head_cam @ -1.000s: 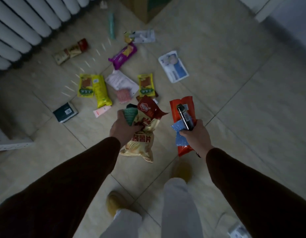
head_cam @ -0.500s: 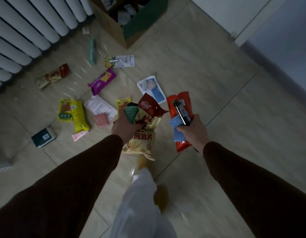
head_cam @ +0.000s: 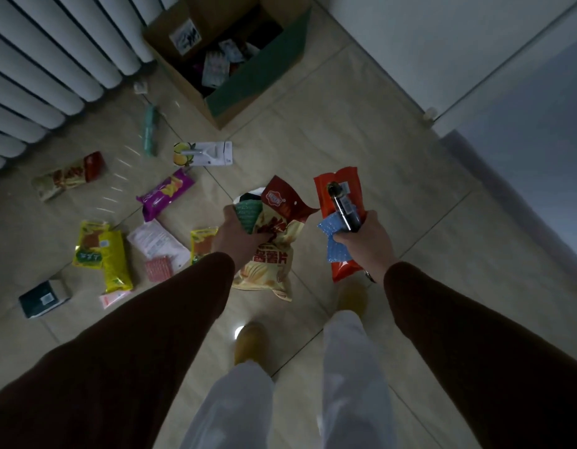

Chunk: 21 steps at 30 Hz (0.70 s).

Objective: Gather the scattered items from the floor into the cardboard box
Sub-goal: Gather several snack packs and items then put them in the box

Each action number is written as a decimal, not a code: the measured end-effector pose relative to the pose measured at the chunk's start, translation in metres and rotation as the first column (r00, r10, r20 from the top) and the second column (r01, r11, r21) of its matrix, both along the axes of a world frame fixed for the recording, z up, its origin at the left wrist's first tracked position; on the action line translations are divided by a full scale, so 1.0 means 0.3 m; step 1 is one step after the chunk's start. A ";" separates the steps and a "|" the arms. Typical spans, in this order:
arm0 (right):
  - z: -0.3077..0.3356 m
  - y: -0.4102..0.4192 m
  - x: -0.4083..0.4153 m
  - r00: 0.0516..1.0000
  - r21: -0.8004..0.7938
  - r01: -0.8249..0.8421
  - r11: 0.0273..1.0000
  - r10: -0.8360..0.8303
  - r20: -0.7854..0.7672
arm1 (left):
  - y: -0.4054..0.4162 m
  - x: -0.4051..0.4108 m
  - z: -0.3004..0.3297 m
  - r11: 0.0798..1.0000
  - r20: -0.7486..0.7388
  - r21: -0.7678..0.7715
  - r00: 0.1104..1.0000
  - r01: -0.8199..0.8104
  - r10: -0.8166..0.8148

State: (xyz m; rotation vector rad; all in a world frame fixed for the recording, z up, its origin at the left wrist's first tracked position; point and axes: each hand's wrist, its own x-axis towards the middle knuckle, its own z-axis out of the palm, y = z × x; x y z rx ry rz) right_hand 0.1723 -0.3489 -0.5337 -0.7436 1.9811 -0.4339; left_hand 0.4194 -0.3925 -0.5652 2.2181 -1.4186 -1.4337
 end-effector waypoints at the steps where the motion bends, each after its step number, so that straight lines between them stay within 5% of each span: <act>1: -0.004 -0.048 -0.042 1.000 0.004 -0.012 1.000 0.012 0.000 | -0.035 -0.041 0.002 1.000 -0.005 0.006 1.000 -0.014 0.014; 11: -0.015 -0.566 -0.368 0.975 0.036 -0.220 0.975 0.220 0.015 | -0.410 -0.331 0.012 0.957 -0.062 0.018 0.955 -0.290 0.291; 21: -0.044 -1.223 -0.263 0.931 -0.017 -0.365 0.931 0.365 -0.008 | -0.921 -0.304 -0.006 0.890 -0.090 -0.013 0.887 -0.456 0.453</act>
